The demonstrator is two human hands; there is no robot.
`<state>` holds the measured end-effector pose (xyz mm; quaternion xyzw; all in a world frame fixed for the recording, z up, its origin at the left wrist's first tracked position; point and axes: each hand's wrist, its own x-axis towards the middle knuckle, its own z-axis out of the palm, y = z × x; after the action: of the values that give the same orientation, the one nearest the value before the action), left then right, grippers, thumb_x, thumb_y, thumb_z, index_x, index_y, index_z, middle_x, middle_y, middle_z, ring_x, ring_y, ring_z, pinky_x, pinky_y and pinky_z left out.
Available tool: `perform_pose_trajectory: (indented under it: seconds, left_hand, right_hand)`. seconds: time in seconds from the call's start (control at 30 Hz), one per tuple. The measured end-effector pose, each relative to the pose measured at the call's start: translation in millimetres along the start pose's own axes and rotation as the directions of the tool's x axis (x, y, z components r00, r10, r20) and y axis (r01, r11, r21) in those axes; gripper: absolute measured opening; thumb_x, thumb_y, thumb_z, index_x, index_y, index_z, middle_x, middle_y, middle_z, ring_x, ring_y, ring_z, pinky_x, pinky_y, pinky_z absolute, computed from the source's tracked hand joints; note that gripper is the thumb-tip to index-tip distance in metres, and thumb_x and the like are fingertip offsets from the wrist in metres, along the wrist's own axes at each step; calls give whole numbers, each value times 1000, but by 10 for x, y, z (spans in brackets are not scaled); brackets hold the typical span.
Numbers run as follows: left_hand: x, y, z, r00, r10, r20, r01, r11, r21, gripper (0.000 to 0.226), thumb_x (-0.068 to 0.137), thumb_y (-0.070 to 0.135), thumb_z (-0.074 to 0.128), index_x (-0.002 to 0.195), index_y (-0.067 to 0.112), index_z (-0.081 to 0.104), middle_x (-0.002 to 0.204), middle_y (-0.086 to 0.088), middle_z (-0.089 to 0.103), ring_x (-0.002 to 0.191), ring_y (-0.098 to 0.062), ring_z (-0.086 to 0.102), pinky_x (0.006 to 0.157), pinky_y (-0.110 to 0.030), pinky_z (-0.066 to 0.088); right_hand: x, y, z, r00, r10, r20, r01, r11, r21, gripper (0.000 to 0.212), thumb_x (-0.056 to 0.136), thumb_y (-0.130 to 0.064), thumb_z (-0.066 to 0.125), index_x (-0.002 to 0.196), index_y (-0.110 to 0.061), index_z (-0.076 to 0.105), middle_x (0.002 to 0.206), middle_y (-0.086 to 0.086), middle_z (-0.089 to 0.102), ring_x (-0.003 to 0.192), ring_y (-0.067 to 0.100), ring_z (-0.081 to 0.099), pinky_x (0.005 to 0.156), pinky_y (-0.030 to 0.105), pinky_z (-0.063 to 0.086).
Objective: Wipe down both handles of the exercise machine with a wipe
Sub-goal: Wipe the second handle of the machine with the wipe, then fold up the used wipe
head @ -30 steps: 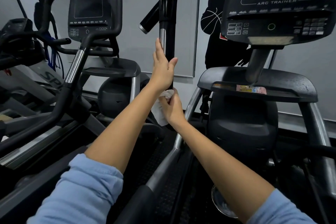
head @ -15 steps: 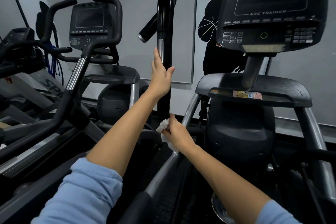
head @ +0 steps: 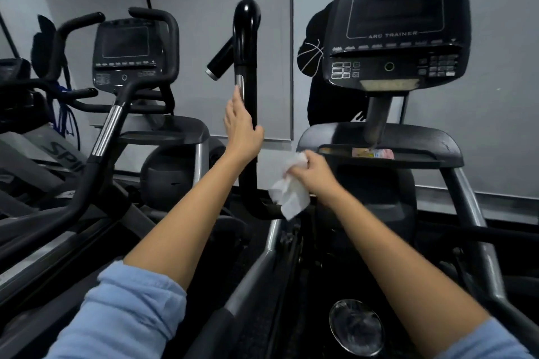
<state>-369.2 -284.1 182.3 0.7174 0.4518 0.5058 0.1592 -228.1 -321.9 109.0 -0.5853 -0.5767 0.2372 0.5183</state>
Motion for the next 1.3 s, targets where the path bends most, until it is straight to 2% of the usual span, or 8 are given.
perform_pose_trajectory:
  seconds: [0.17,0.23,0.33,0.47,0.73,0.9,1.07,1.3]
  left_hand:
    - [-311,34,186,936,347,-63,-345,937,49,32,87,7,54,119,13,53,131,-7,45,125,-19,40,110,-32,32]
    - [-439,88,248,946,249,209,-216,961,-171,27,92,16,53,119,12,53,119,-4,53,111,-15,50,97,-29,44]
    - [-666,181,355,796,87,599,170,918,-359,32,96,33,48,123,16,48,109,0,57,97,-14,58,78,-25,52]
    - [-908,98,596,647,76,758,356,850,-389,23,92,27,56,111,15,55,91,1,64,74,-8,63,60,-19,52]
    - [-1422,-297,1116,724,-69,686,388,863,-323,10,90,17,61,95,9,59,80,0,59,71,-9,54,59,-16,45]
    - [-1557,-437,1518,510,-214,833,711,649,-269,13,95,19,52,103,13,61,87,-1,64,76,-12,60,67,-24,50]
    - [-1572,-494,2012,387,-269,882,870,423,-253,27,97,11,38,115,9,58,88,-4,65,77,-13,61,67,-24,49]
    - [-1371,-852,2877,347,-345,872,803,590,-86,17,89,1,52,96,11,64,80,-1,63,67,-8,56,54,-15,43]
  right_hand:
    - [-159,-336,-472,997,51,-61,-34,966,256,18,81,-18,71,95,-11,64,85,2,64,76,12,60,67,24,46]
    - [-216,-328,-558,991,83,-103,-48,951,305,13,81,-17,70,93,-14,63,88,5,64,81,18,61,70,29,48]
    - [-358,-265,-650,976,125,-175,-62,943,328,10,82,-13,69,88,-14,61,85,5,63,81,19,61,69,31,52]
    - [-643,-84,-765,940,220,-261,-139,946,294,24,83,-12,66,105,-10,57,98,6,61,91,20,61,79,34,53]
    - [-1340,518,-1024,862,419,-284,-296,872,389,15,83,0,55,87,-13,61,79,5,58,60,13,56,56,29,58]
    - [-1458,1045,-898,842,420,-338,-330,897,294,21,83,14,44,87,-5,53,90,12,57,72,25,59,50,27,58]
    - [-1332,1504,-877,826,563,17,-461,658,595,21,95,-17,50,87,-5,66,87,11,69,81,20,69,74,35,60]
    - [-860,2353,-1024,765,622,-167,-494,733,468,19,84,4,62,94,-11,55,78,6,62,59,7,63,48,20,54]
